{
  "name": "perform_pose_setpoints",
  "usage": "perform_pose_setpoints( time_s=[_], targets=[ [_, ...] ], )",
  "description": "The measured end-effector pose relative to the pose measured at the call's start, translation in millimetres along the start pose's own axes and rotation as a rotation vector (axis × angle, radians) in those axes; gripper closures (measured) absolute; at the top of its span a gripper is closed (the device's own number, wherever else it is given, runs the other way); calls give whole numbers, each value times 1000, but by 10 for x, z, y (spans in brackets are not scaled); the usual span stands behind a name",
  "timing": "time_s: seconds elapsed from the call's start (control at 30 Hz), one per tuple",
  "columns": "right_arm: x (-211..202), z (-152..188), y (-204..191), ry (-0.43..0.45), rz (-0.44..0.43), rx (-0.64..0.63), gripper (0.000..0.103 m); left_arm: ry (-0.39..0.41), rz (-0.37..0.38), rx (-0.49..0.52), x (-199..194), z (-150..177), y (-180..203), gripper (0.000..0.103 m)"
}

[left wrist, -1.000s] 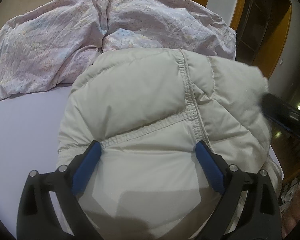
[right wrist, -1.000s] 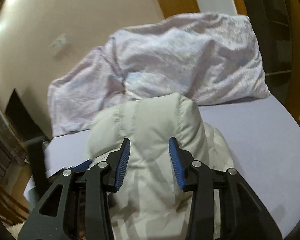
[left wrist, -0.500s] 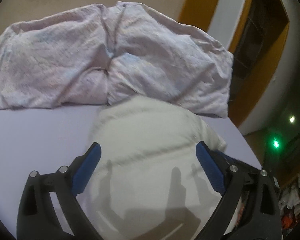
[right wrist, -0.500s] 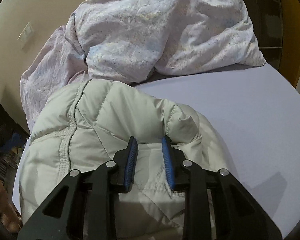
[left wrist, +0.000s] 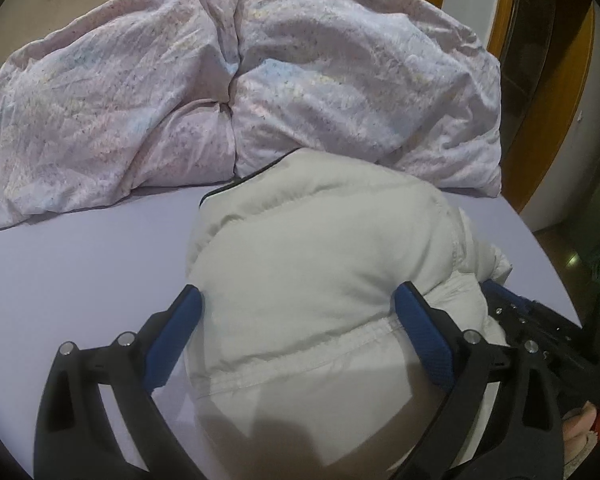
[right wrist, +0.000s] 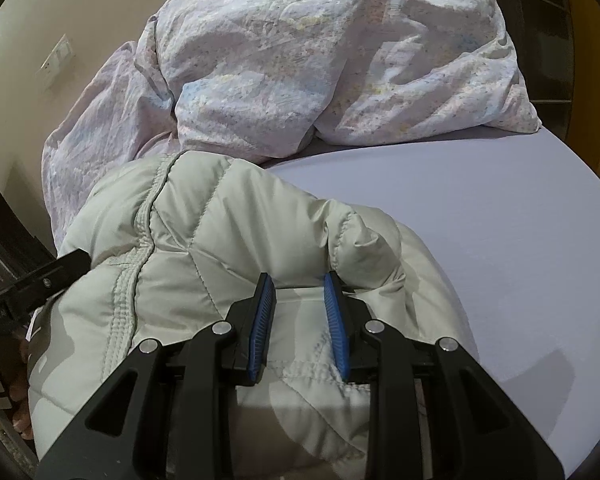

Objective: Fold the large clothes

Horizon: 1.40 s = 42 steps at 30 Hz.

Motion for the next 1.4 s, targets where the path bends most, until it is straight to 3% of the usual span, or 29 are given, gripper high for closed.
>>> perform_pose_setpoints(
  time_s=[0.6, 0.8, 0.9, 1.0, 1.13, 1.27, 1.4],
  targets=[
    [14, 43, -6, 23, -3, -13, 75, 57, -86, 37, 183, 190, -9, 2],
    [-76, -18, -64, 5, 70, -33, 73, 60, -108, 55, 222, 233, 3, 2],
    [-264, -168, -130, 59, 40, -8, 72, 59, -110, 56, 231, 230, -7, 2],
    [-358, -369, -203, 116, 73, -36, 70, 60, -108, 55, 233, 221, -15, 2],
    [-164, -488, -132, 106, 145, -45, 70, 59, -108, 55, 231, 225, -16, 2],
    [104, -340, 44, 39, 108, 25, 70, 63, -106, 56, 230, 225, -12, 2],
    [229, -285, 78, 33, 99, 28, 69, 65, -106, 55, 226, 229, -8, 2]
  ],
)
Point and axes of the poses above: each gripper's, at about its wrist camera, not at the fingertips, and x roughly the way its jaws point, y to its right, z to its underside, the point moved 8 cm from there along x, roughly the way its jaws point, and after that the axes turned 3 degrees about -y, right-handed, at the moved point
